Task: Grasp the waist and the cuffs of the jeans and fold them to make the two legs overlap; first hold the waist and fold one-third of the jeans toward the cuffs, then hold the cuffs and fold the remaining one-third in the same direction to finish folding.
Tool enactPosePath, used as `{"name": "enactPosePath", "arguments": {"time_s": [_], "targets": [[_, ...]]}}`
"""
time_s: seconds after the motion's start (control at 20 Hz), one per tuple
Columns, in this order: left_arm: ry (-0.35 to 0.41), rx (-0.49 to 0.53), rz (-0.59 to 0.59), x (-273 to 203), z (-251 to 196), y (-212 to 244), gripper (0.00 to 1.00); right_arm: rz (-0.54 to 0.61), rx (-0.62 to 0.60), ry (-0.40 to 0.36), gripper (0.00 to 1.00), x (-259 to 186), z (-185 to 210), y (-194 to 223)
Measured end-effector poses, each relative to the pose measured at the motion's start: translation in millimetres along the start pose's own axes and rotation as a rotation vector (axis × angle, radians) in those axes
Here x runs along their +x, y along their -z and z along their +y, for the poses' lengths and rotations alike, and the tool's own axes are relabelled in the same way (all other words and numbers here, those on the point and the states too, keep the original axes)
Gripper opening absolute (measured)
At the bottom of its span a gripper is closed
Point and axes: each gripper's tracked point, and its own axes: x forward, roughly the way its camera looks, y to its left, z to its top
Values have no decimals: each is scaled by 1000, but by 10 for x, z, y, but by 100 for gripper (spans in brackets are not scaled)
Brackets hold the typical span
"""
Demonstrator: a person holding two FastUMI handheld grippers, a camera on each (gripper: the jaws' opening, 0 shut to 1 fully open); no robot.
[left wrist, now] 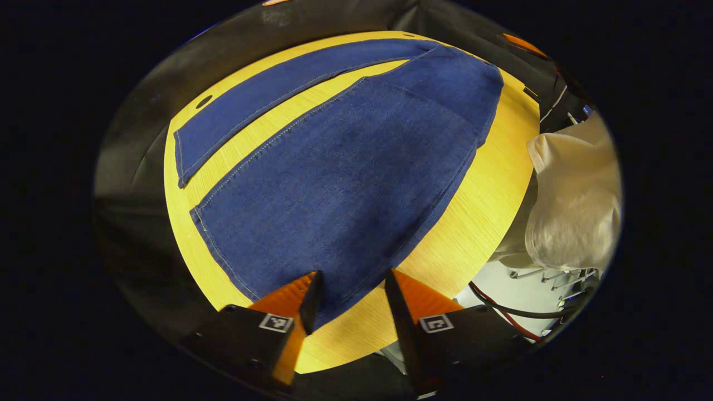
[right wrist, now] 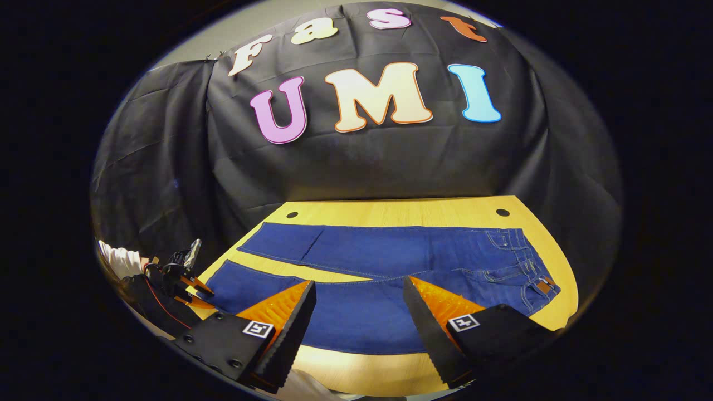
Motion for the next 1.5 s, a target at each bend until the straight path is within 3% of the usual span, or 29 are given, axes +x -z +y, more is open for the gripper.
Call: {"name": "enactPosePath", "arguments": {"time_s": [0.15,0.25,0.5,0.85,1.1,1.5], "targets": [[-8,-18,-67,-6,-93,-47,12,-12,4,10,98,-7,-23,-48],[-2,-46,-79,-15,-92,-50,0,-14,0,20,98,-21,-72,-47],[75,-124,-30,-64,-115,-63,0,30,-81,27,98,-144,-356,105],[34,-74,66,-63,-96,-55,0,202,-191,75,98,-261,-1253,534],[11,-78,116,-46,-83,-55,0,419,-435,93,100,-416,-2158,837],[-19,-82,197,-22,-76,-55,0,692,-750,-11,100,-251,-3034,1343]]}}
